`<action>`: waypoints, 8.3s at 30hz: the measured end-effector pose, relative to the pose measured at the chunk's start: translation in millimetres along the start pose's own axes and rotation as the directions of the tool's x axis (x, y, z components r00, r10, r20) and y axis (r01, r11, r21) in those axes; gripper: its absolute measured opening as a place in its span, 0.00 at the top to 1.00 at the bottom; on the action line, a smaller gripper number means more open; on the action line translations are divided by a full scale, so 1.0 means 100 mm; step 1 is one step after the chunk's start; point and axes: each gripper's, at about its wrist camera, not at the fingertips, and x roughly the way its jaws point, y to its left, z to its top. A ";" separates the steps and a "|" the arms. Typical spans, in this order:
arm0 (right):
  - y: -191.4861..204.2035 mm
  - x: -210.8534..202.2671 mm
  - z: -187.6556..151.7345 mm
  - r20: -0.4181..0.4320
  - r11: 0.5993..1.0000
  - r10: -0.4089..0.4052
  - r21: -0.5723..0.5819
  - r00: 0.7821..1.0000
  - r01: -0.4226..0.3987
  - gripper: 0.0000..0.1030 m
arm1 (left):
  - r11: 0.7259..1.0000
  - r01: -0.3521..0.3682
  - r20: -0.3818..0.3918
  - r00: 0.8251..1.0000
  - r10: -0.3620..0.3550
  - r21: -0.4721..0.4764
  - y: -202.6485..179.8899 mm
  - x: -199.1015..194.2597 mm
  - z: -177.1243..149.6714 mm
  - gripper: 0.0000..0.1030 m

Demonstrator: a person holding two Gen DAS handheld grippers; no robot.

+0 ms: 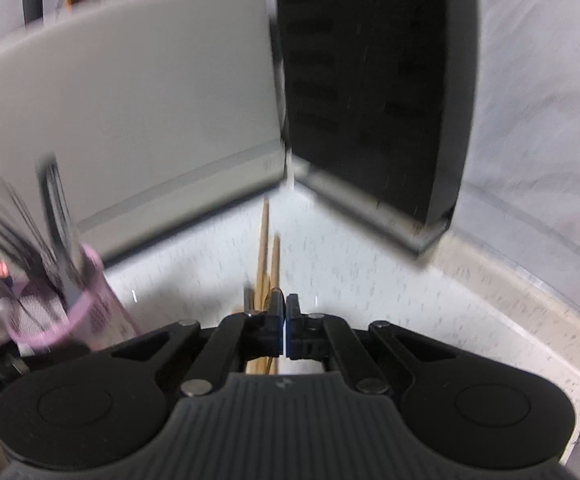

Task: Organize utensils
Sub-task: 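Lift the gold spoon and lower it into the pink cup with the right tool, then close the right tool on the bent metal straw and lift it, then lower the metal straw into the pink cup and open the right tool, then move the open right tool to the wooden chopsticks on the counter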

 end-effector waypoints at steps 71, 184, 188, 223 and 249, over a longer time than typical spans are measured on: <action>0.82 -0.35 -0.44 0.203 0.871 0.327 -0.443 0.923 -0.211 1.00 | 0.999 0.031 -0.031 0.999 -0.032 -0.039 0.08 0.03 0.01 0.10; 0.60 -0.82 0.30 0.401 0.983 0.146 0.040 0.904 -0.177 0.97 | 0.999 0.052 -0.017 0.998 -0.052 -0.013 0.00 0.06 0.03 0.10; 0.63 -0.73 0.26 0.366 0.985 0.156 0.016 0.917 -0.174 0.97 | 0.999 0.053 -0.018 0.998 -0.053 -0.012 -0.01 0.06 0.04 0.10; 0.70 -0.25 0.07 0.045 0.990 0.144 -0.016 0.989 -0.143 0.97 | 0.998 0.056 -0.016 0.998 -0.056 -0.021 0.01 0.04 0.03 0.10; 0.27 -0.52 0.19 0.107 0.995 0.041 0.084 0.993 -0.050 0.73 | 0.998 0.056 -0.015 0.998 -0.056 -0.020 0.00 0.04 0.03 0.10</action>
